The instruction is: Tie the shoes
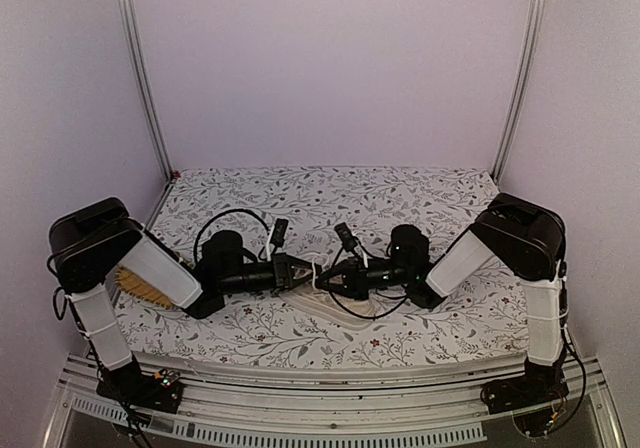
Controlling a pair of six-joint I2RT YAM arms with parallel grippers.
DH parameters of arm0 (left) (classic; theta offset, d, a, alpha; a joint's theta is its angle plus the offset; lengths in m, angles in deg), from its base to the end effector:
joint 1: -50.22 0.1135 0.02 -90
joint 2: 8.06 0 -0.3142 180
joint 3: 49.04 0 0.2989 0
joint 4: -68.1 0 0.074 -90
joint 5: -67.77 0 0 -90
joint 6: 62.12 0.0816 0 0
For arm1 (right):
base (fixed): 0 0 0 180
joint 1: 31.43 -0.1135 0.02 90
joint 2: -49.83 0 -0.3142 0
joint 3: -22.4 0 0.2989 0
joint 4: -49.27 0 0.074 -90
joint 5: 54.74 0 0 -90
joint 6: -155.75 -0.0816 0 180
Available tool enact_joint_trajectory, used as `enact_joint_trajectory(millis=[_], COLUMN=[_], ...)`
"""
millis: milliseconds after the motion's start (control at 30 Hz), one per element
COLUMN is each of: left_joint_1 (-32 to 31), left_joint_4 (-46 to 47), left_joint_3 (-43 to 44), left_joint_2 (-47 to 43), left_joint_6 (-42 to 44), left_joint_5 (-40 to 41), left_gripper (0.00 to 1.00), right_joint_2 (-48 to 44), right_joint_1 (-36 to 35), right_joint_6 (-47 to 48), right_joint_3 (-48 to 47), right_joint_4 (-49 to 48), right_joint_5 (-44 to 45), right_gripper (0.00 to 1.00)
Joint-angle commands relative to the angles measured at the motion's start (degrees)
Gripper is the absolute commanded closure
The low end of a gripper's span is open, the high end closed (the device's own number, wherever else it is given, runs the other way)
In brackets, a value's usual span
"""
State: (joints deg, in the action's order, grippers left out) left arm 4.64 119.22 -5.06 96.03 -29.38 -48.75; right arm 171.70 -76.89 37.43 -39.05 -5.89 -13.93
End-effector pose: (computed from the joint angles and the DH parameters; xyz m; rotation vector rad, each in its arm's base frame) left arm 0.2474 -0.3045 0.1361 0.1977 2.0375 -1.6350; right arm 0.2788 0.3714 0.1087 -0.9992 1.6478 1.6248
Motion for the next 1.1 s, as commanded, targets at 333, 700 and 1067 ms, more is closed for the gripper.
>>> enact_joint_trajectory(millis=[333,700,1067], left_joint_1=[-0.92,-1.26,-1.56], left_joint_4=[-8.36,-16.90,-17.61], left_joint_3=[-3.52,-2.23,-1.29], left_joint_2=[-8.15,-11.66,-11.38], left_joint_6=[0.83,1.73,1.88], left_joint_5=[7.08,10.33,10.33], left_gripper=[1.00,1.00,1.00], right_joint_2=[-16.02,-15.43,-13.23], right_joint_1=[1.86,-7.21,-9.15], right_joint_6=[13.18,9.83,4.94], right_joint_3=[5.31,-5.09,-8.16], right_joint_4=[23.81,40.69,40.87], right_joint_5=[11.32,29.81,32.90], right_gripper=[0.50,0.49,0.53])
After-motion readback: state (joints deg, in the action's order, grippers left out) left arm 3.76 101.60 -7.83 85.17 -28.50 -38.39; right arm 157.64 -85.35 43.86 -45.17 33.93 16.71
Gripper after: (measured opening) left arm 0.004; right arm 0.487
